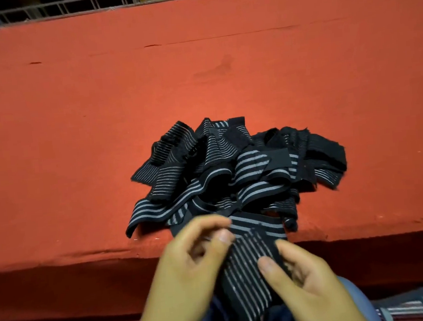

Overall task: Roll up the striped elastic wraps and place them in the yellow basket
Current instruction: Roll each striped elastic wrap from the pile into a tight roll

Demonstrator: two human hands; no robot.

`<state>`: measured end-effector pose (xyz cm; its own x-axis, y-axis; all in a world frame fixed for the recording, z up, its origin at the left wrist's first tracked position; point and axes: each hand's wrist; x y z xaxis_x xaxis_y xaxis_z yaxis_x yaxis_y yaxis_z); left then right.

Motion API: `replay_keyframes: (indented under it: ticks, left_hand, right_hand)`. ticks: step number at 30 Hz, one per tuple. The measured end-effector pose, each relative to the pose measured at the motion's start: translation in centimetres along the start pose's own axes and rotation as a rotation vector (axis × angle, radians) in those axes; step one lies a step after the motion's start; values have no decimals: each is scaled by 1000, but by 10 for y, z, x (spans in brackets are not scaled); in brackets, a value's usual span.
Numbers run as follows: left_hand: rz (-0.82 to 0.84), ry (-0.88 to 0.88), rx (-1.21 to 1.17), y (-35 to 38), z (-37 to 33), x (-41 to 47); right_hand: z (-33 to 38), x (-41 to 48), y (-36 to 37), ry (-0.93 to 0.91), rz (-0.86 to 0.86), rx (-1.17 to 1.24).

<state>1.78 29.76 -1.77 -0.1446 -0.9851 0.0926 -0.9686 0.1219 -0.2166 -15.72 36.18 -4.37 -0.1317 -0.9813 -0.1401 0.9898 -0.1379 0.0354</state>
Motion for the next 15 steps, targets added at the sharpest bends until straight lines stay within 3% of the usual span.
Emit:
replay_keyframes:
  ticks: [4, 8, 12, 15]
  left_hand:
    - [-259, 102, 347, -38, 33, 48]
    - [-191, 70, 665, -57, 66, 100]
    - [-212, 4, 759, -61, 86, 129]
    - [-274, 17, 687, -62, 82, 134]
  right_hand:
    - [-2, 0, -2, 19, -110, 131]
    - [0, 0, -1, 7, -107, 109]
    - [4, 0, -5, 1, -113, 117]
    - [6, 0, -8, -6, -129, 146]
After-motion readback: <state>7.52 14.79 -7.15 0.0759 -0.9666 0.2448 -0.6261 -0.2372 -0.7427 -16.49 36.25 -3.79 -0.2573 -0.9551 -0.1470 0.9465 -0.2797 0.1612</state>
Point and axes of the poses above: each hand's wrist, its own x-axis towards the middle knuckle, its own y-axis out of the palm, z = x × y, and after that the axes turned 6 degrees about -z, right-handed
